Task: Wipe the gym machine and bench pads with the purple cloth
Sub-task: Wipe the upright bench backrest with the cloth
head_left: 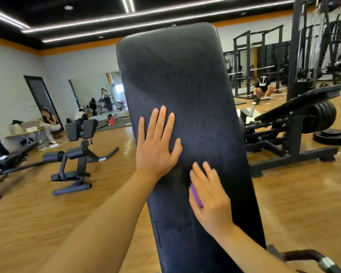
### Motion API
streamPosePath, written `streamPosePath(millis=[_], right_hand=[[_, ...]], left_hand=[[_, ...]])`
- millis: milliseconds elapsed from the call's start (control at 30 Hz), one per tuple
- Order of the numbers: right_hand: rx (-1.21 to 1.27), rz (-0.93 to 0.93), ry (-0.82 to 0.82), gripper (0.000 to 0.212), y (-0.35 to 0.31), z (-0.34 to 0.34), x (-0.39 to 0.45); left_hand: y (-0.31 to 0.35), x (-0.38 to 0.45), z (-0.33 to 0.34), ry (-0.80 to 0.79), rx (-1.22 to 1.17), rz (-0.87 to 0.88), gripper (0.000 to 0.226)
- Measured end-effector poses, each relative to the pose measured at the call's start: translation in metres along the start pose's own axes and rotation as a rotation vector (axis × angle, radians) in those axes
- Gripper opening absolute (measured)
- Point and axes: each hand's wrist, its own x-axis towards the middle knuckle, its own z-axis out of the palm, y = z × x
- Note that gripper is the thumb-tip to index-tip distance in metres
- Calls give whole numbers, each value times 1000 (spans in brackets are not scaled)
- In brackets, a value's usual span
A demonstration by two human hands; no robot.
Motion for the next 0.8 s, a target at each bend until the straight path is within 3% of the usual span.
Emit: streamPosePath(millis=[133,233,367,467,533,667,800], right_hand=[[-21,-206,-190,39,5,-15,-48],[-63,-282,-186,38,14,-18,-18],[-93,72,-6,42,14,-11,58],[-56,150,81,42,4,-3,46],[-15,57,21,45,-4,-3,-9],[-106,-273,-274,44,2,-18,-122],[-159,-428,-371,60,17,-27,-117]], left_hand=[[6,1,5,-52,116,-56,60],[18,-1,5,-74,193,-112,60],[19,-7,3,-72,96,-128,64],[18,-9,-1,-90,78,-113,74],[19,-9,-1,-101,84,-104,79],[20,-10,-1,-116,92,-110,82],[21,-11,0,-118,108,-106,84]])
